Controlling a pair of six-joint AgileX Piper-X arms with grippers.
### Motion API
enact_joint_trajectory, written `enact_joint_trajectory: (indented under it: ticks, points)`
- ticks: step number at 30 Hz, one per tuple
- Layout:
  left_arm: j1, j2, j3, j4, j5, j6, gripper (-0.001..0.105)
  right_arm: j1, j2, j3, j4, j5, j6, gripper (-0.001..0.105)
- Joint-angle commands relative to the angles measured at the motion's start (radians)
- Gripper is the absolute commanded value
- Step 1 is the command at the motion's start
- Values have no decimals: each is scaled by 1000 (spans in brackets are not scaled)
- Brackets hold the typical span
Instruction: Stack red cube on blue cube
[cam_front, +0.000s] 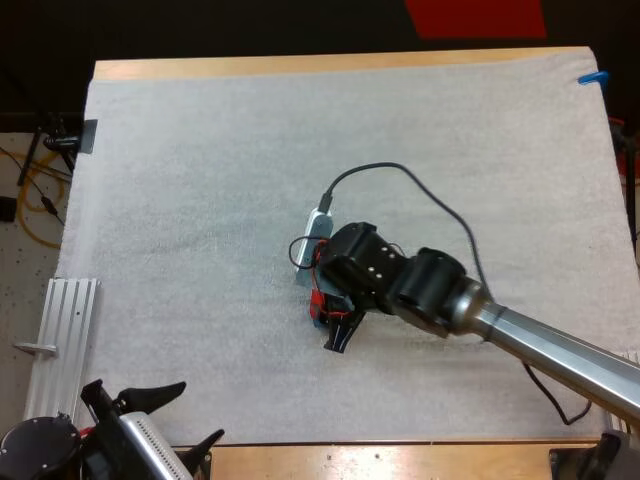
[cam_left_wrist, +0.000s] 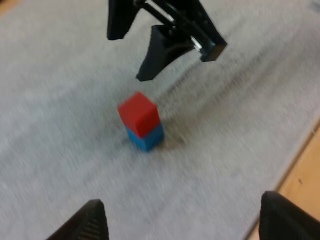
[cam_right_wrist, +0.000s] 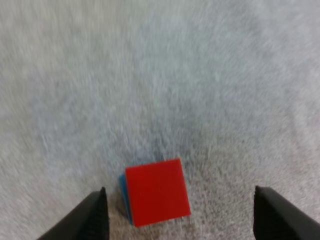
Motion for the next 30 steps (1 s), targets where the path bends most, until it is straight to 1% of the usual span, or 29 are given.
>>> enact_joint_trajectory:
  ticks: [1,2,3,7,9,12,16,18,19,21,22,24,25,28,30]
  points:
    - [-3,2,9,-53,5,-14,63,-12,-21,-7,-6,-17,15,60]
    - [-3,6,14,-96,5,-26,63,-21,-34,-7,-9,-28,33,60]
    - [-1,8,17,-110,5,-32,63,-29,-39,-7,-11,-28,42,60]
    - [-1,57,28,-237,-13,-79,63,-117,-65,-7,-13,-75,114,60]
    - [-1,97,28,-298,-38,-80,63,-171,-76,-7,-13,-102,142,60]
    - [-1,196,28,-421,-112,-80,63,-281,-99,-7,-30,-122,177,60]
    - [-1,305,28,-546,-140,-80,63,-399,-128,-7,-58,-122,193,60]
    - [-1,376,28,-639,-184,-84,63,-468,-149,-7,-65,-122,193,60]
    - [-1,392,28,-655,-204,-90,63,-486,-154,-7,-65,-122,193,60]
    - [-1,444,28,-752,-290,-112,63,-548,-176,-7,-61,-122,193,60]
    - [3,457,28,-775,-304,-117,63,-562,-179,-7,-59,-122,193,60]
    - [34,503,14,-841,-309,-135,63,-606,-200,-7,-58,-122,190,60]
    - [42,515,12,-855,-309,-140,63,-617,-204,-7,-58,-122,189,60]
    - [117,567,-10,-893,-304,-148,63,-678,-221,-7,-58,-123,189,60]
    - [187,594,-26,-897,-262,-148,63,-734,-234,-7,-58,-123,189,60]
